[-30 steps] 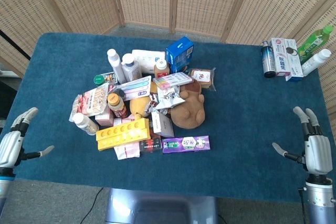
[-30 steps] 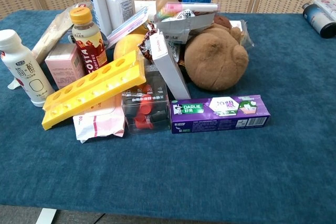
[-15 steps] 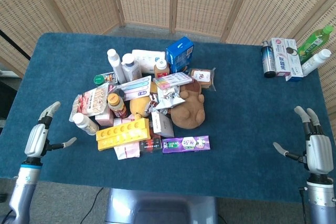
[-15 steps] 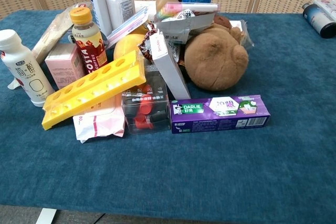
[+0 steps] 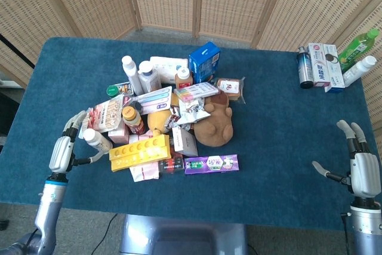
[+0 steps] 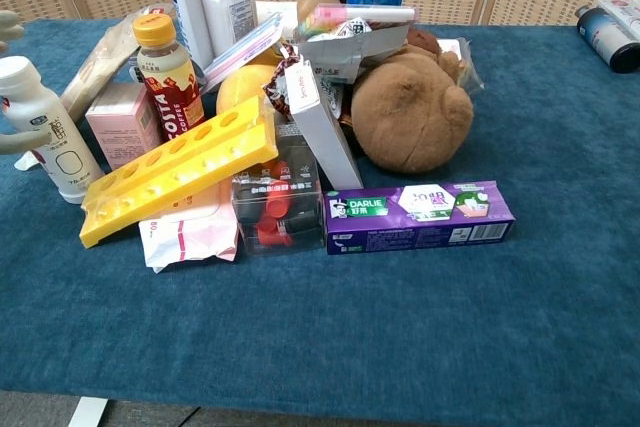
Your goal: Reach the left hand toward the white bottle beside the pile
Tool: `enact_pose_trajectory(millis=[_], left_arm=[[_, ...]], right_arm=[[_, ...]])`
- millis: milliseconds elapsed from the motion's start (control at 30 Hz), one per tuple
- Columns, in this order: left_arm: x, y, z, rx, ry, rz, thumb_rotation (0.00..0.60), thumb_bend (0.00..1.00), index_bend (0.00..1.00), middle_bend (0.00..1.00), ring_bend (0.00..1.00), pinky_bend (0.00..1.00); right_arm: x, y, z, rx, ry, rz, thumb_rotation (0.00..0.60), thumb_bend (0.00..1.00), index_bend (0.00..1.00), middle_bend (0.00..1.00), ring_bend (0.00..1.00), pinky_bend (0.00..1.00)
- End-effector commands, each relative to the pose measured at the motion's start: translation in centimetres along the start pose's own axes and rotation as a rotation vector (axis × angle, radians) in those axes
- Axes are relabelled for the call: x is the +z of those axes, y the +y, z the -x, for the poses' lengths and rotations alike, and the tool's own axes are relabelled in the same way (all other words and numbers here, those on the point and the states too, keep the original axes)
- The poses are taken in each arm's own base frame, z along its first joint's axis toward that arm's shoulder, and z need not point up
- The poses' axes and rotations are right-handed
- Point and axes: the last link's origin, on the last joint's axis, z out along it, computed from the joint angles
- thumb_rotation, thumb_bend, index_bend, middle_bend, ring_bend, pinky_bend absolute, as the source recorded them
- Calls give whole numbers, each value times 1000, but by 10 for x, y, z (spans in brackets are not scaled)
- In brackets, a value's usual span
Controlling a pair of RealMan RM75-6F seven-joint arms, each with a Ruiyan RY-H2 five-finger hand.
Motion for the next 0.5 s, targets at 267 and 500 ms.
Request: enact_pose_trajectory(millis=[267, 500], left_arm=[[7, -4, 8, 83, 84, -2, 600, 0, 729, 708, 399, 343], [10, 1, 1, 67, 151, 19, 600, 0, 789, 771, 461, 389]], right_arm=[[0, 0, -1, 2, 0, 1, 600, 0, 0, 169, 31, 212], [0, 0, 0, 2, -3, -2, 600, 0, 1, 168, 30, 213]])
